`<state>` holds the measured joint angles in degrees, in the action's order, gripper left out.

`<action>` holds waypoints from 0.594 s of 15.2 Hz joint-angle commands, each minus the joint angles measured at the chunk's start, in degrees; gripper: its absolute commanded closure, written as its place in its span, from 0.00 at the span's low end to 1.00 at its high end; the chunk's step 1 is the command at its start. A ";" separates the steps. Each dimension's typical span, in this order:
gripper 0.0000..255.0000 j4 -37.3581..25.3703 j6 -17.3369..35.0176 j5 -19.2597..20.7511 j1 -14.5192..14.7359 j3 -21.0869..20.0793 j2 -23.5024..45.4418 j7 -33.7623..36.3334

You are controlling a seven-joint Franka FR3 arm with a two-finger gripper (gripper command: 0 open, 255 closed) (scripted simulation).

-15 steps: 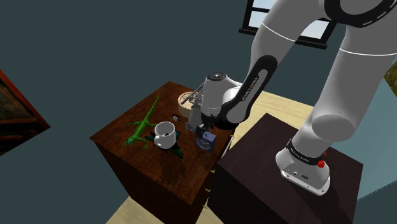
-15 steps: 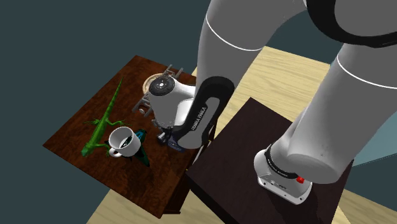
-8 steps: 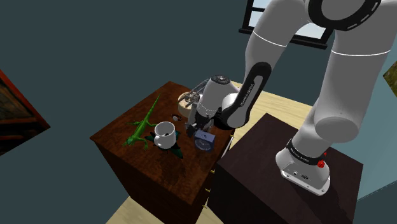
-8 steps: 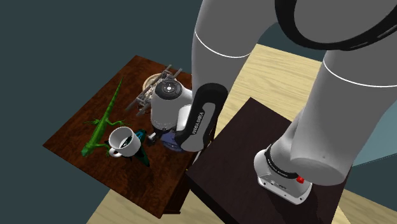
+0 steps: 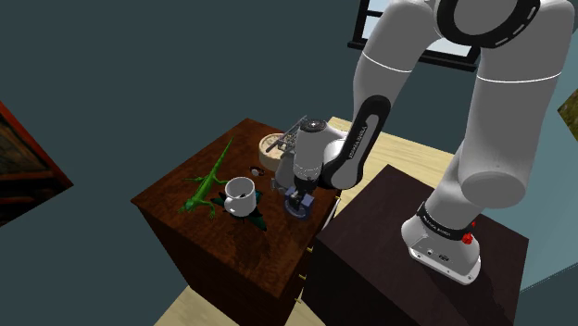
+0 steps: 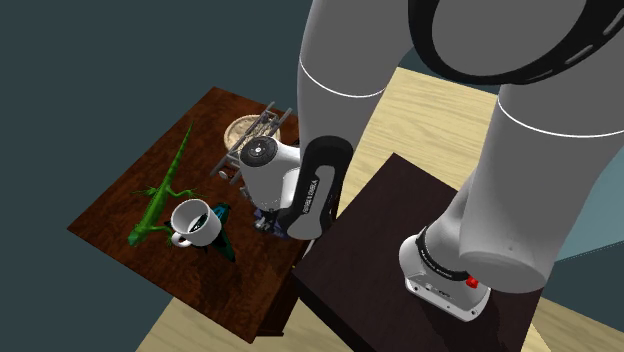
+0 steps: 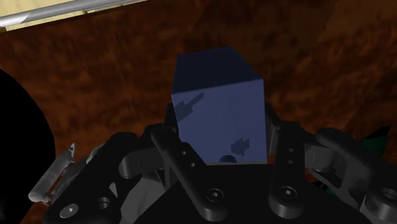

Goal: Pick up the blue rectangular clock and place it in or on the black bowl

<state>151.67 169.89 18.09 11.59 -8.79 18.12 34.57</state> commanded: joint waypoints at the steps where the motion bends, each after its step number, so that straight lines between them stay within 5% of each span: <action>1: 1.00 -0.04 -0.24 -0.03 -0.02 0.05 0.02 0.00; 9: 1.00 0.17 -1.05 -0.75 -0.81 -0.83 -0.98 -0.65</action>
<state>151.75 169.20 17.66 11.11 -9.23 17.60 34.18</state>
